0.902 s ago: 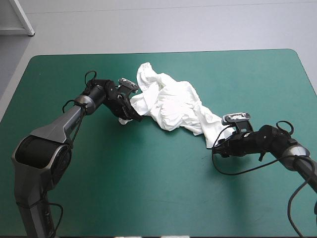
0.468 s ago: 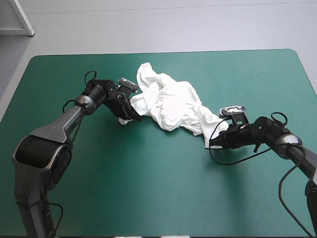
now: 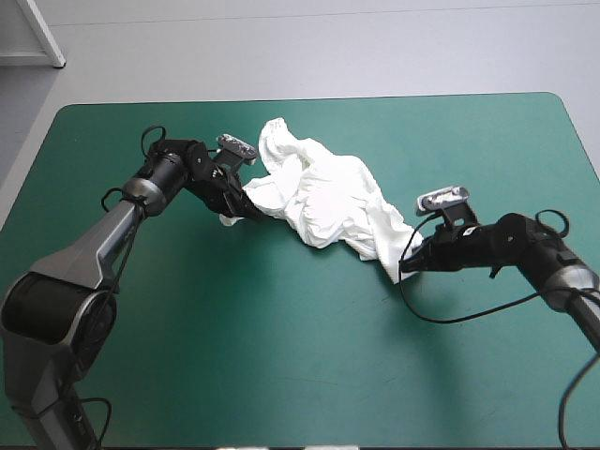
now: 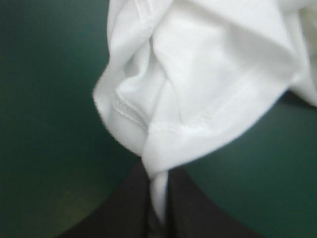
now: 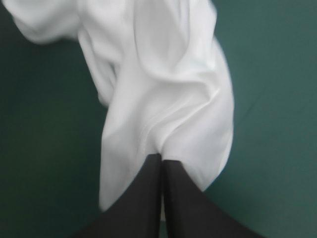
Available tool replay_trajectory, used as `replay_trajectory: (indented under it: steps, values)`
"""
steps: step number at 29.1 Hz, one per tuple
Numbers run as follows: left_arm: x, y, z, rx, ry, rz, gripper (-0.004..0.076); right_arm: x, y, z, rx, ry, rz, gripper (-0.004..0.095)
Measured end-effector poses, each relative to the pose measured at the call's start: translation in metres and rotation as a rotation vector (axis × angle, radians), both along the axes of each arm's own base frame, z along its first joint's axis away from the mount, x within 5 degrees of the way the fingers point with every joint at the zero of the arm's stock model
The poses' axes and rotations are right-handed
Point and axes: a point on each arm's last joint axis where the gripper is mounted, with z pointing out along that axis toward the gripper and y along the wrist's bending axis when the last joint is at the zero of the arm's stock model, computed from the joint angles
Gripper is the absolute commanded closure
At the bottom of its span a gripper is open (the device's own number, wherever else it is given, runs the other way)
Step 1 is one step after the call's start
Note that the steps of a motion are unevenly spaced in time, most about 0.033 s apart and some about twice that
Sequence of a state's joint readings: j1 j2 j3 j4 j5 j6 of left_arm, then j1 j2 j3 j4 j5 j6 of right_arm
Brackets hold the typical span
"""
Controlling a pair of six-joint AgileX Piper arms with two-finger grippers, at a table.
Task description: Fold the cloth
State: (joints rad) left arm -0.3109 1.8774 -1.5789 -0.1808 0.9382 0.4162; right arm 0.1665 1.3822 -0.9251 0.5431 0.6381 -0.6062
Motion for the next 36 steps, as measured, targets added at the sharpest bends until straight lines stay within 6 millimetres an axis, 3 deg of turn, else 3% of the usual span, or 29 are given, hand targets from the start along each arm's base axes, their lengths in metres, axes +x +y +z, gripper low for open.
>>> replay_trajectory:
  steps: [8, 11, 16, 21, 26, 29, 33, 34, 36]
  values:
    - [-0.041, 0.018, 0.088, 0.001, -0.218, -0.007, 0.0704, -0.020, -0.006, 0.134, 0.018, -0.440, 0.017, 0.0912]
    - [-0.066, 0.031, 0.139, 0.001, -0.363, 0.009, 0.0705, -0.031, -0.009, 0.171, -0.006, -0.559, 0.022, 0.0912]
    - [-0.135, 0.059, 0.245, -0.040, -0.714, 0.053, 0.0704, -0.056, -0.016, 0.236, -0.035, -0.773, 0.016, 0.0912]
    - [-0.216, 0.090, 0.323, -0.086, -1.031, 0.105, 0.0705, -0.091, -0.023, 0.296, -0.027, -0.987, -0.003, 0.0912]
    - [-0.277, 0.113, 0.364, -0.113, -1.240, 0.154, 0.0705, -0.140, -0.031, 0.349, -0.005, -1.200, -0.019, 0.0912]
    - [-0.304, 0.123, 0.379, -0.134, -1.325, 0.172, 0.0705, -0.173, -0.037, 0.372, -0.014, -1.308, -0.029, 0.0912]
    - [-0.333, 0.132, 0.395, -0.172, -1.423, 0.189, 0.0705, -0.220, -0.047, 0.392, -0.042, -1.430, -0.051, 0.0912]
    - [-0.348, 0.137, 0.402, -0.182, -1.475, 0.195, 0.0704, -0.241, -0.051, 0.397, -0.055, -1.478, -0.064, 0.0912]
    - [-0.360, 0.142, 0.407, -0.175, -1.523, 0.208, 0.0705, -0.258, -0.055, 0.400, -0.061, -1.506, -0.075, 0.0912]
